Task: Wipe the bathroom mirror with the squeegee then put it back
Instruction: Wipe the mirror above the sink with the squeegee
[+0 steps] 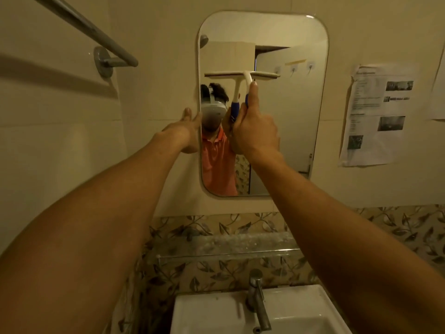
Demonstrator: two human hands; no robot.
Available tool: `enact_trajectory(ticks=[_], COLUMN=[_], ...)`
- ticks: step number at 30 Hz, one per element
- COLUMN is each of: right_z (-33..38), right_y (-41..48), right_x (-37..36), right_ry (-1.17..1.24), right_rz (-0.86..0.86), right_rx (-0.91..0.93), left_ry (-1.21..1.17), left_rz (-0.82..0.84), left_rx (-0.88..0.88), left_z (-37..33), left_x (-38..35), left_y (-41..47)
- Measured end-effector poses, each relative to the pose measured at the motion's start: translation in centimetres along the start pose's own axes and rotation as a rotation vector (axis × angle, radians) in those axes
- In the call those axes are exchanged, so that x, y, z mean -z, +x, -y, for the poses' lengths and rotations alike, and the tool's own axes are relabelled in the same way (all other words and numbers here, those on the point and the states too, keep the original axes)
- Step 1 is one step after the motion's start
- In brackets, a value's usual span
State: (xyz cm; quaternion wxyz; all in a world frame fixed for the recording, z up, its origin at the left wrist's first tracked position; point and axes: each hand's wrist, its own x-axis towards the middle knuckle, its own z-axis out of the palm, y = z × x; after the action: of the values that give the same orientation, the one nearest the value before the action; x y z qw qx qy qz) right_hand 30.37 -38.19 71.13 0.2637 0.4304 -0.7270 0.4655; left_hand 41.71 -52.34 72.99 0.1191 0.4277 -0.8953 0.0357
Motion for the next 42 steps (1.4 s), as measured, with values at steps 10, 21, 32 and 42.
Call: enact_trajectory(ticks=[10,21,32,42], right_z=[-6.5,-10.5,-4.3,6.0], right_y=[-13.4,-24.9,-13.2,7.7], right_x=[-5.2,-8.0,-1.5,4.4], right_ry=[-0.028,-0.163,0.265,0.160], right_rz=[0.173,0.407,0.085,0.023], right_rx=[-0.050,-0.133,-0.064,0.095], left_ry=[-0.036,-0.043,-0.078,0.003], left_rz=[-0.035,-0.039,-0.041,-0.026], left_rx=[-0.036,-0.025,-0.025,-0.014], left_z=[0.9,0.6,0.6,-0.1], left_x=[-0.4,-0.7,-0.4,-0.1], left_y=[0.8,0.8,0.1,-0.4])
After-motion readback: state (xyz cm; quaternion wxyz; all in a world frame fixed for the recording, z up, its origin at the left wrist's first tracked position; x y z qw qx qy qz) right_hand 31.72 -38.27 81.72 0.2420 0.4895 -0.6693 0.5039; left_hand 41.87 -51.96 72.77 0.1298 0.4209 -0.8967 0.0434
